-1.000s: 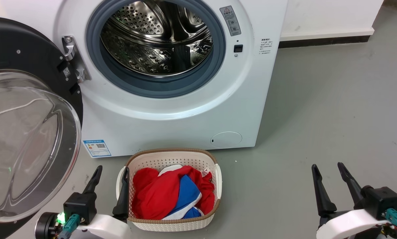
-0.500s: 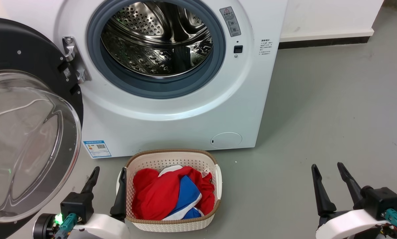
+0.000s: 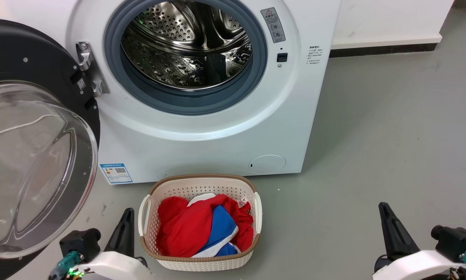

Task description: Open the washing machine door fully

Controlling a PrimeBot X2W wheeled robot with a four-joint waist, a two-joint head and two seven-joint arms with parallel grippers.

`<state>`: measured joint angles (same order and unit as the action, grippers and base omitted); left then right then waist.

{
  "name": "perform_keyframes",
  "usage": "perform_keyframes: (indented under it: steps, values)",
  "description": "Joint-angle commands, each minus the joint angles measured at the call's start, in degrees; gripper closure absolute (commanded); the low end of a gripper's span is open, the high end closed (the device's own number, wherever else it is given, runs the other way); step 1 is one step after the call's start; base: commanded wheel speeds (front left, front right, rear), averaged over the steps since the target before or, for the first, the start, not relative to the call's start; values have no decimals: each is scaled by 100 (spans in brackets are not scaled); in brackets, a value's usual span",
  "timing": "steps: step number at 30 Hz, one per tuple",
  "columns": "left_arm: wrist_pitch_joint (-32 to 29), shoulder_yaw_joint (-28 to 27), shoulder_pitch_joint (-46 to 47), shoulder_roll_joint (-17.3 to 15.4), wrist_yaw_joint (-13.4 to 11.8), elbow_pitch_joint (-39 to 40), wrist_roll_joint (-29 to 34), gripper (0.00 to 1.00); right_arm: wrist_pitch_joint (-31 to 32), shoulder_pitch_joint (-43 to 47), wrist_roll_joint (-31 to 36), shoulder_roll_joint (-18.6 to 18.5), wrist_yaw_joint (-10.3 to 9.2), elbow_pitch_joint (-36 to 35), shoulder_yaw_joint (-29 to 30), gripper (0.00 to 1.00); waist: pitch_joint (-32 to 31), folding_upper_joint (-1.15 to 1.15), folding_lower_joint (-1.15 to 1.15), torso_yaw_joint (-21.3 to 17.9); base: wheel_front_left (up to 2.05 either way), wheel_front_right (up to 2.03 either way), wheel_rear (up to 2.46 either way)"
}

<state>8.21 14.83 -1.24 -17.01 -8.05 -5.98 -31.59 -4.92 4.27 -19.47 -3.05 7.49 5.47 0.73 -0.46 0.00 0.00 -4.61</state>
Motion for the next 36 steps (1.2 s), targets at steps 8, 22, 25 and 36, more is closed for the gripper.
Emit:
perform_keyframes:
  steps: [8,22,25,36]
  values:
    - [-156,-288,248,123,216,-64,-854,100,103,-299,-1045,-84,1,41,19,100,5,0,0,35,0,0,0]
    - [-422,-674,386,388,540,-252,-2138,100,280,-486,-2594,-128,1,226,67,100,14,0,0,104,0,0,0]
    - [-466,-738,406,428,591,-275,-2341,100,312,-512,-2839,-132,1,254,78,100,16,0,0,116,0,0,0]
    - [-621,-959,472,583,767,-360,-3026,100,421,-616,-3663,-144,1,355,120,100,22,0,0,160,0,0,0]
